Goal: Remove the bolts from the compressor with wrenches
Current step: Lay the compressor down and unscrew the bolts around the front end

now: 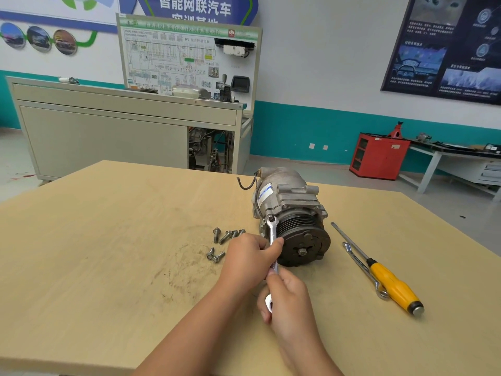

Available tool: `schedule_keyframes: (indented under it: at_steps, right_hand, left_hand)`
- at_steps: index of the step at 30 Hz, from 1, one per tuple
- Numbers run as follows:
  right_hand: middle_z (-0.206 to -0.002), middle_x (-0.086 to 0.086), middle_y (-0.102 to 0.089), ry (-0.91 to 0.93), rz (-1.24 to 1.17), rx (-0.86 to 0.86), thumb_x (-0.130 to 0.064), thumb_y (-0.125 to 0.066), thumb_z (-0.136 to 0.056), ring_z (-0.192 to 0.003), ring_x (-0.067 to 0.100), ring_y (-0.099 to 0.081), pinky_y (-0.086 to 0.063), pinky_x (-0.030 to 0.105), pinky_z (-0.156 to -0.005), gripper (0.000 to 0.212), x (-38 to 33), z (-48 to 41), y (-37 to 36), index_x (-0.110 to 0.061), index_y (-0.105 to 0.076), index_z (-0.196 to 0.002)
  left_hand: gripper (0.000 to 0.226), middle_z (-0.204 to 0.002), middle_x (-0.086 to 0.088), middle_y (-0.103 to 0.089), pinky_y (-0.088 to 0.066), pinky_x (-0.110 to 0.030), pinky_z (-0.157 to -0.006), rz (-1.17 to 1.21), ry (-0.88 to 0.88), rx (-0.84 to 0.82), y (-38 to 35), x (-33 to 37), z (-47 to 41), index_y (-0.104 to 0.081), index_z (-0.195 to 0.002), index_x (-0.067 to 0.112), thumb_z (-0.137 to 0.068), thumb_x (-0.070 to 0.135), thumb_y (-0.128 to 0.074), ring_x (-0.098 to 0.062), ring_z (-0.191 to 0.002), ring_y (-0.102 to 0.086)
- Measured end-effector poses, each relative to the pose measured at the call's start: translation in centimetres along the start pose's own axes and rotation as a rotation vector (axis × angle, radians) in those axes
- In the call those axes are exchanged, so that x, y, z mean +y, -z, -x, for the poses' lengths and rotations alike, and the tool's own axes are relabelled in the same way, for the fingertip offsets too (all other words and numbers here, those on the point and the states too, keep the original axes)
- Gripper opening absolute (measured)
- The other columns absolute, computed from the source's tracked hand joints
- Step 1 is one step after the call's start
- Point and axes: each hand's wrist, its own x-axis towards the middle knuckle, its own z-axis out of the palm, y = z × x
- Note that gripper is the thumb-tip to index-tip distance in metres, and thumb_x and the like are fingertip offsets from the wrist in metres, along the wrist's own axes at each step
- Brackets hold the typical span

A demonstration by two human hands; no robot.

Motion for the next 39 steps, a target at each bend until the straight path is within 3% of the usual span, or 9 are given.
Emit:
schedule_keyframes:
  at_steps: [10, 15, 21, 39]
  right_hand:
    - [-0.039, 0.007, -0.032, -0.106, -0.234, -0.017, -0.012, -0.037, -0.098, -0.031, 0.01, -0.022, -0.017, 0.014, -0.034, 0.027, -1.0, 0.6, -0.2, -0.004, -0.046, -0.074]
    - [-0.036, 0.007, -0.03, -0.154, -0.403, -0.038, -0.008, -0.036, -0.098, -0.025, 0.009, -0.017, -0.016, 0.009, -0.036, 0.028, -2.1, 0.8, -0.5, -0.001, -0.044, -0.071]
    - [-0.037, 0.008, -0.031, -0.145, -0.405, 0.011, -0.008, -0.036, -0.098, -0.026, 0.009, -0.017, -0.014, 0.01, -0.038, 0.029, -2.2, 1.2, -1.0, -0.001, -0.047, -0.072]
    - [-0.037, 0.007, -0.029, -0.175, -0.493, 0.022, -0.009, -0.036, -0.099, -0.026, 0.008, -0.016, -0.016, 0.008, -0.036, 0.028, -2.4, 1.1, -1.0, 0.003, -0.049, -0.077]
  left_hand:
    - [0.065, -0.029, 0.004, -0.023, -0.023, -0.018, -0.039, 0.044, 0.018, -0.011, 0.4, 0.3, 0.0, -0.028, -0.034, 0.018, -0.087, 0.03, -0.064, -0.012, -0.034, -0.026]
    - [0.06, -0.029, 0.004, -0.032, -0.025, -0.016, -0.04, 0.051, 0.061, -0.025, 0.9, 0.1, -0.3, -0.038, -0.034, 0.015, -0.086, 0.032, -0.064, -0.009, -0.034, -0.032]
    - [0.062, -0.027, 0.005, -0.034, -0.025, -0.011, -0.038, 0.119, 0.06, -0.076, 1.0, 0.2, -0.2, -0.039, -0.031, 0.017, -0.086, 0.031, -0.064, -0.006, -0.029, -0.034]
    - [0.064, -0.027, 0.006, -0.033, -0.029, -0.014, -0.04, 0.169, 0.064, -0.055, 1.1, 0.3, -0.3, -0.038, -0.031, 0.018, -0.088, 0.032, -0.063, -0.006, -0.031, -0.034]
